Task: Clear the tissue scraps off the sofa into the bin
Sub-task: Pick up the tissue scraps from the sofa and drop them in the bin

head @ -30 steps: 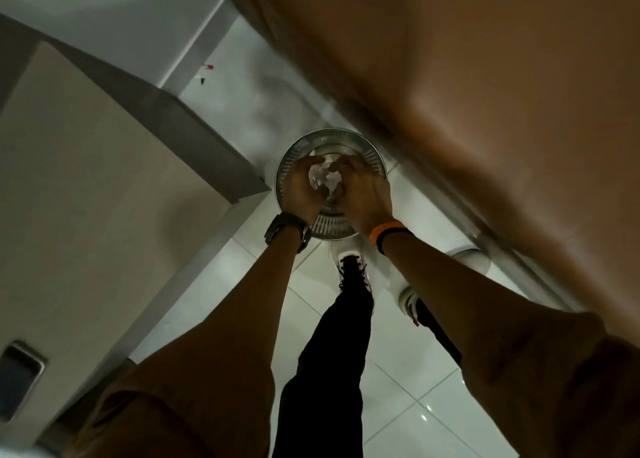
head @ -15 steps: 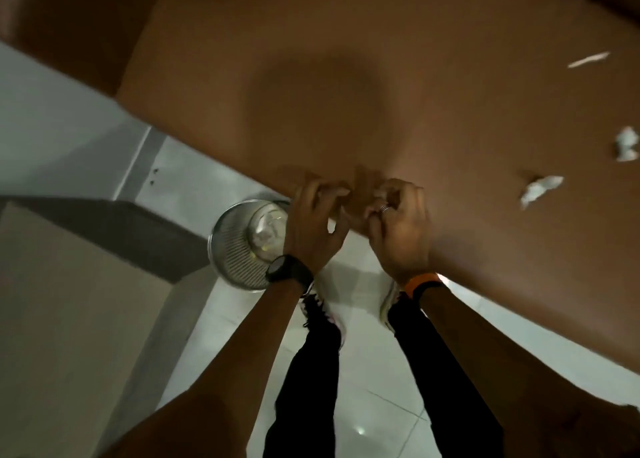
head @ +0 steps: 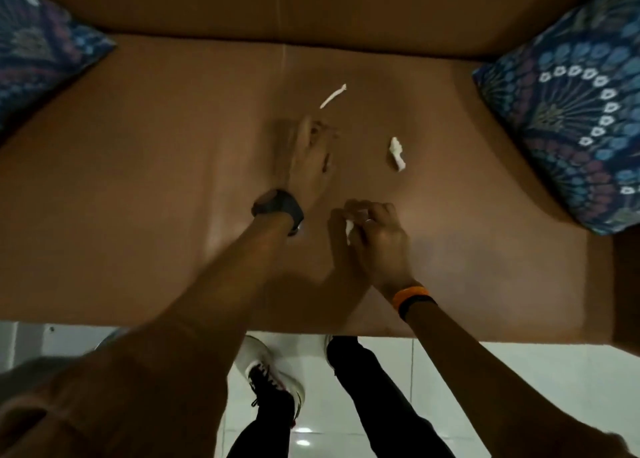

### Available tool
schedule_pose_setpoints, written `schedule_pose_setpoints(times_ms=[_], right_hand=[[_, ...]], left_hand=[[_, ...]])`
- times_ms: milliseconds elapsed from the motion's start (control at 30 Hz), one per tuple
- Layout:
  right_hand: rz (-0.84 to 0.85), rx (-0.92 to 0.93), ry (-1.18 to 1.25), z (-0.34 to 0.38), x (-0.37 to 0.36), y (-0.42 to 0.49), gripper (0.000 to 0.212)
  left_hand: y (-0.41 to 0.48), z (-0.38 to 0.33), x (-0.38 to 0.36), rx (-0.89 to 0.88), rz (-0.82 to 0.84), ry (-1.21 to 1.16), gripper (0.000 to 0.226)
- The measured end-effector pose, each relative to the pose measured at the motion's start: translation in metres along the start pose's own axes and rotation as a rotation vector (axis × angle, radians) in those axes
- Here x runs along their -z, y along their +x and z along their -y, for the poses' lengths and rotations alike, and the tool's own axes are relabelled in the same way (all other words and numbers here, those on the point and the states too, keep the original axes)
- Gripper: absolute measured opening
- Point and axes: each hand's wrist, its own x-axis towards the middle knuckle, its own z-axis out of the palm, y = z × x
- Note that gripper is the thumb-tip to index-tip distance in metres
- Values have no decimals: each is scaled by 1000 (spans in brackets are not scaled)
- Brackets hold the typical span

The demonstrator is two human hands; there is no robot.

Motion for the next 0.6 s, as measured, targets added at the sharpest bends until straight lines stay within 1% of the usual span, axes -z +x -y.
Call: schedule_pose_setpoints(times_ms=[67,100,133,167,233,300,400,500,600], right_hand=[[-40,-4,13,-7,4,12,16],[-88,-25,23,-9,6,19,9],[-147,-68,37,-14,10,28,6],[-204,-118,50,-19,13,38,10],[-262,-179,70,-29,20,58,9],[-257,-200,43,-34,26,76,13],[-162,-222,2,-36,27,96,19],[-136,-230,32,-31,27,106,19],[-105,-210,82,-11,24,105,23]], left_hand=[[34,-4,-7,26,56,87,40],[48,-4,-8,38,57,144,42],[61,-3,-12,41,49,184,42],[73,-2,-14,59,42,204,43],[89,0,-19,103,75,246,43],[97,1,-23,145,106,272,41],[98,-2,-28,208,118,240,29],[87,-5,-27,243,5,120,17],[59,-7,-14,300,-69,-52,16]])
